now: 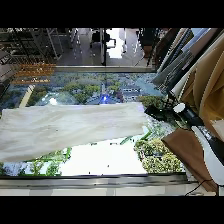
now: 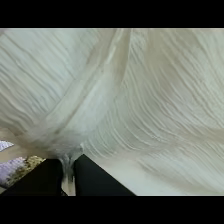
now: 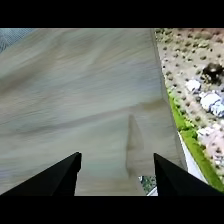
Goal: Fold the clothes and pants, and hang the long-sleeved shirts on hangers.
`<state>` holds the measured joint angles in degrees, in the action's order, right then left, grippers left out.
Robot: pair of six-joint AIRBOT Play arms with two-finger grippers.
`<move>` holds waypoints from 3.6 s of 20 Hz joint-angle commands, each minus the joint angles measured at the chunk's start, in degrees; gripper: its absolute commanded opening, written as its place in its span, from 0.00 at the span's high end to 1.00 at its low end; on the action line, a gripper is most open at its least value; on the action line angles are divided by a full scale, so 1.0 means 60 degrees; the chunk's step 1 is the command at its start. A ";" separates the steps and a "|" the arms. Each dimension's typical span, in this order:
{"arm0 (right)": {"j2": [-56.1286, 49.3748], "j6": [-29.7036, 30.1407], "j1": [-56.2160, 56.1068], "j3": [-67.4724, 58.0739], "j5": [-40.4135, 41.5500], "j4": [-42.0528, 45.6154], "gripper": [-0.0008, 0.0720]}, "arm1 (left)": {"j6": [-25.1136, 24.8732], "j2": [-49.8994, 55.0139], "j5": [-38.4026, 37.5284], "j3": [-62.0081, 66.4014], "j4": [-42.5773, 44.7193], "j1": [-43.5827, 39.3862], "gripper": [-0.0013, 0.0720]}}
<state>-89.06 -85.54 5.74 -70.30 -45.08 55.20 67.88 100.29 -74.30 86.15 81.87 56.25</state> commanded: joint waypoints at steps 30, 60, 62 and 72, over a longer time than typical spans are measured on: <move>0.0761 0.1552 -0.0918 0.5155 0.2353 -0.6211 0.62 | 0.1541 0.0772 0.1348 -0.1042 -0.4517 0.1825 0.54; -0.2503 -0.0284 -0.0889 -0.4124 0.0109 0.3024 0.97 | 0.4415 0.0630 0.4674 0.2022 -0.4517 -0.1483 0.97; -0.3836 -0.0109 -0.1035 -0.5515 0.0164 0.3024 0.97 | 0.4455 0.1282 0.5384 0.2022 -0.4528 -0.1923 0.97; -0.4146 0.0171 -0.0004 -0.6790 -0.4379 0.1712 0.35 | 0.1956 0.0962 0.2903 0.2044 -0.3993 -0.1348 0.32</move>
<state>-114.30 -84.99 3.31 -110.13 -57.32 70.76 86.94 107.87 -44.07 98.37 53.63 45.69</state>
